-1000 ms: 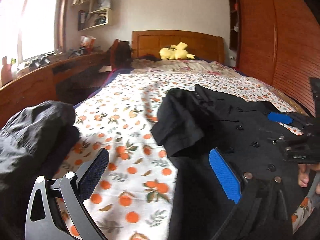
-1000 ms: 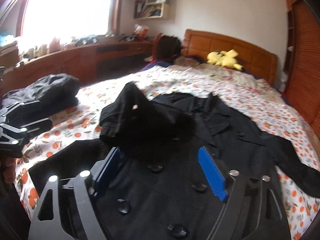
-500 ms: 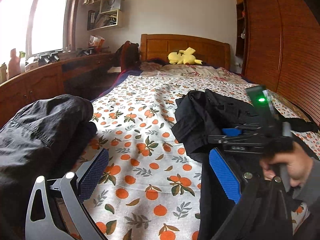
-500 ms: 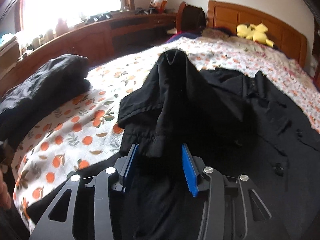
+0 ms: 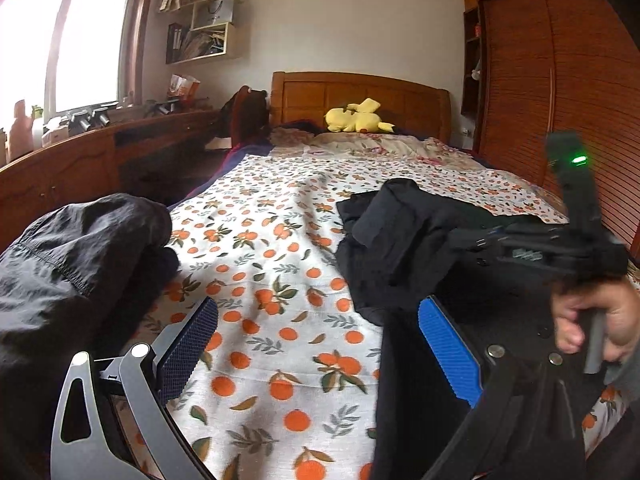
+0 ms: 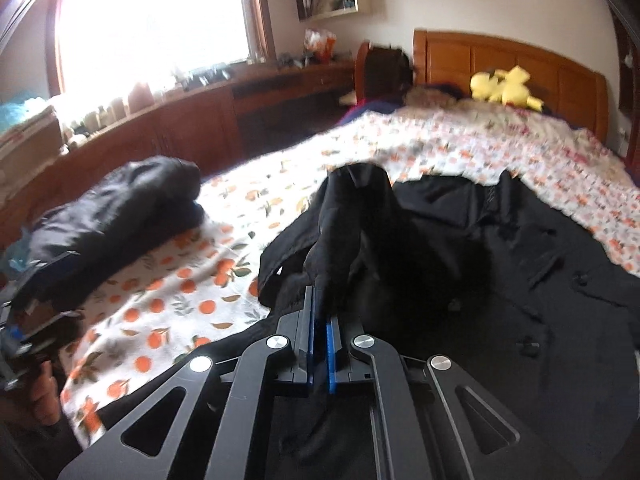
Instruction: Fold large clothes
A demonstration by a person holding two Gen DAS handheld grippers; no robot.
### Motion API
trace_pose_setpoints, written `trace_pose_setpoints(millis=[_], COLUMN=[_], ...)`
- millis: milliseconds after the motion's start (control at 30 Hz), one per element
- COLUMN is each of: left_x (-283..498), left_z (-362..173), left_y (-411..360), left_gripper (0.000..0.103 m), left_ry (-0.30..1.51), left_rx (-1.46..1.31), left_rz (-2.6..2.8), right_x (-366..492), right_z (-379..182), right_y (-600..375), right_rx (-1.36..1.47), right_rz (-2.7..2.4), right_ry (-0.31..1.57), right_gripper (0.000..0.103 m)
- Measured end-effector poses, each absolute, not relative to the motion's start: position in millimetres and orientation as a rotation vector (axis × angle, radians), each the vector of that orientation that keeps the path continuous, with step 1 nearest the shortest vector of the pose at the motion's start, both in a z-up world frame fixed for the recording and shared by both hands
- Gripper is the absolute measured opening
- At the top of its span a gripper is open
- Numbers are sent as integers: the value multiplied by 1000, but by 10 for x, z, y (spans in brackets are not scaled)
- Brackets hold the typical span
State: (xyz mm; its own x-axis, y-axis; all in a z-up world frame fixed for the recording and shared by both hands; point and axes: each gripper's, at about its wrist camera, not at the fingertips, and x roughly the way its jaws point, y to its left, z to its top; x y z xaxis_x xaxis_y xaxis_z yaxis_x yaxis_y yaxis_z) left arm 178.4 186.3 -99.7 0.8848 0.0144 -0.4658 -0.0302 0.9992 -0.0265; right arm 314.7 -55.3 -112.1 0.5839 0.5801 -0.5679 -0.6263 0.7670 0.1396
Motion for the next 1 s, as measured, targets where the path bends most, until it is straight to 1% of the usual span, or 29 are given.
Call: trace_pose_setpoints(millis=[100,267,467,667,700,767,800,833,900,1000], left_x=[1777,1774,1752,1731,1733,1729,1726,1732,1732,1734], left_z=[-988,-974,-997,-1063,-1074,-1106,-1117,-1131,-1148,-1164], left_y=[1727,1493,1248,1076,1053,996,988,955,938,927], left_gripper=[101,101,101,101,101,101,101,101,101,101], left_ry=[482,476,468,479,482,487,488,490,491,493], left_rx=[-31,-16,-6,0,0,8,13,21,28,28], left_rz=[-3,-44,-89,-123,-130,-142,-144,-149,-154,-161], right_x=[2950,2637,2399,2358,2342,2297,2274,2248,2183,2136], right_z=[-999,-984,-1182,-1406,-1424,-1436,-1418,-1402,-1335,-1279], right_y=[-848,-1313,-1648,-1787,-1790,-1822,-1833,-1839,-1841,-1768], right_rx=[-67,-75,-103,-134,-143,-161,-166,-171,-197,-222], right_rz=[681,622,541,479,472,446,436,426,415,436], right_ry=[611,614,656,700,696,674,656,638,599,595], right_gripper=[3,3,4,4,8,39,71,86,86,86])
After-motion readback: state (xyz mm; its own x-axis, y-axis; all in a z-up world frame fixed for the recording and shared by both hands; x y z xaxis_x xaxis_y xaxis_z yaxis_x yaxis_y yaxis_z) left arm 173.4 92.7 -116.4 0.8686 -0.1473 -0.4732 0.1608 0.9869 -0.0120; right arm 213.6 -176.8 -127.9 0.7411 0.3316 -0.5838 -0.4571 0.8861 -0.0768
